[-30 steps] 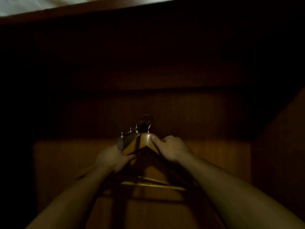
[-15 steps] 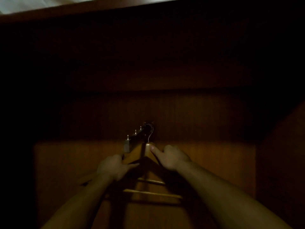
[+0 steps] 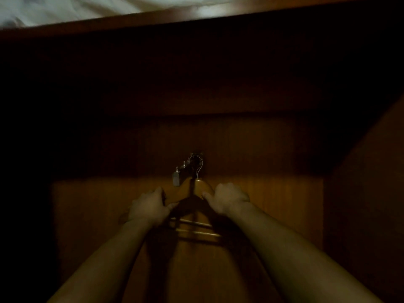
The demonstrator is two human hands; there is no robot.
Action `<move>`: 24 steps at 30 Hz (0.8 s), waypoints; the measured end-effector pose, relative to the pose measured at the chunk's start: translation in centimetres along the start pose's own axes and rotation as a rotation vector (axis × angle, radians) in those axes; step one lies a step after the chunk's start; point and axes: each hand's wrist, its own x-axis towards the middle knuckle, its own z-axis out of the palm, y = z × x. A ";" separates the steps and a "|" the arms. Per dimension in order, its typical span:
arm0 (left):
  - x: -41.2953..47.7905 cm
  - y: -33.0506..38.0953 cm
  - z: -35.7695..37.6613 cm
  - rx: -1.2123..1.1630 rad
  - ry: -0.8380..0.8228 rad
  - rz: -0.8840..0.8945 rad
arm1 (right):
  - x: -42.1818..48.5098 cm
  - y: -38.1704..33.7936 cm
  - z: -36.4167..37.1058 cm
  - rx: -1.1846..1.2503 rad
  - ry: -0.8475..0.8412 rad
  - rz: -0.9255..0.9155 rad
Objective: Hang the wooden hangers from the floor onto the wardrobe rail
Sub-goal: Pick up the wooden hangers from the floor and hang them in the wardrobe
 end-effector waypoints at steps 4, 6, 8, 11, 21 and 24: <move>-1.3 -0.6 -1.1 0.004 0.006 0.015 | -1.6 -0.9 -0.5 -0.046 0.033 0.010; -2.0 -0.9 -1.6 0.026 -0.013 0.031 | -2.5 -1.5 -1.0 -0.032 0.046 0.003; -2.8 -1.2 -2.1 0.043 -0.033 0.051 | -3.5 -2.3 -1.5 -0.022 0.034 0.001; -4.5 -1.9 -3.0 0.029 -0.067 0.071 | -4.9 -3.6 -1.8 0.000 0.012 0.005; -9.9 -6.6 -7.1 0.093 -0.136 0.048 | -10.3 -8.6 -1.3 0.049 -0.064 -0.006; -11.5 -7.8 -8.3 0.115 -0.137 0.033 | -11.7 -10.3 -1.3 0.069 -0.090 -0.021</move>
